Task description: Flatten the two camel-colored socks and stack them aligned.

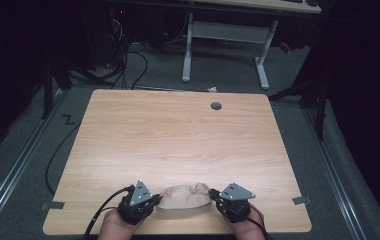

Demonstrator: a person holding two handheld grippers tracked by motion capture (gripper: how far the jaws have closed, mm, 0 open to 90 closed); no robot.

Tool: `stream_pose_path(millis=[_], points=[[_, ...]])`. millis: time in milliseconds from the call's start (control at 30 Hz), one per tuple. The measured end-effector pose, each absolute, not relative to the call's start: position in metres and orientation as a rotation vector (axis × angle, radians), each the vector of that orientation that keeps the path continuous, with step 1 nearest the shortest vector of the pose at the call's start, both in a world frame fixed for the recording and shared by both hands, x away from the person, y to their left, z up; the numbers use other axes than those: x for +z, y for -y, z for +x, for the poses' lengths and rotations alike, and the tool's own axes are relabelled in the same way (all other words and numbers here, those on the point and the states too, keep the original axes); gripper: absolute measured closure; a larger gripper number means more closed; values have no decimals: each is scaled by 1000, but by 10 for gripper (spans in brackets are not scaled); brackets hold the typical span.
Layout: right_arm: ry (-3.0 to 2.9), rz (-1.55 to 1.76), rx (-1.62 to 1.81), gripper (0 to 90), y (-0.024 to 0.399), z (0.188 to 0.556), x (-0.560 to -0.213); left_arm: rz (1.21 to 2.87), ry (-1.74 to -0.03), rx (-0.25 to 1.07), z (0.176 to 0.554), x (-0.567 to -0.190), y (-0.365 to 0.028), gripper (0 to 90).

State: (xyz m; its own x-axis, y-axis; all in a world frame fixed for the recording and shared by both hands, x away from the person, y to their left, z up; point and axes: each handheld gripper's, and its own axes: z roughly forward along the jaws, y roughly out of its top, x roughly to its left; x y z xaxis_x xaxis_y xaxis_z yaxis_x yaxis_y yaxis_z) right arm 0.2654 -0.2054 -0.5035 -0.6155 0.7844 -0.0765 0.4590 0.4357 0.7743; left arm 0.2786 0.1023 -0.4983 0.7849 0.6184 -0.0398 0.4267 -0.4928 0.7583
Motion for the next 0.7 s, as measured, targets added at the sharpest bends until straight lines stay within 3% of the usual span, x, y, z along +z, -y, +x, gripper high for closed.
stream_pose_path(millis=[700], points=[[-2344, 1069, 967, 848, 204, 265, -517, 2266, -787, 288, 281, -511, -98, 840]])
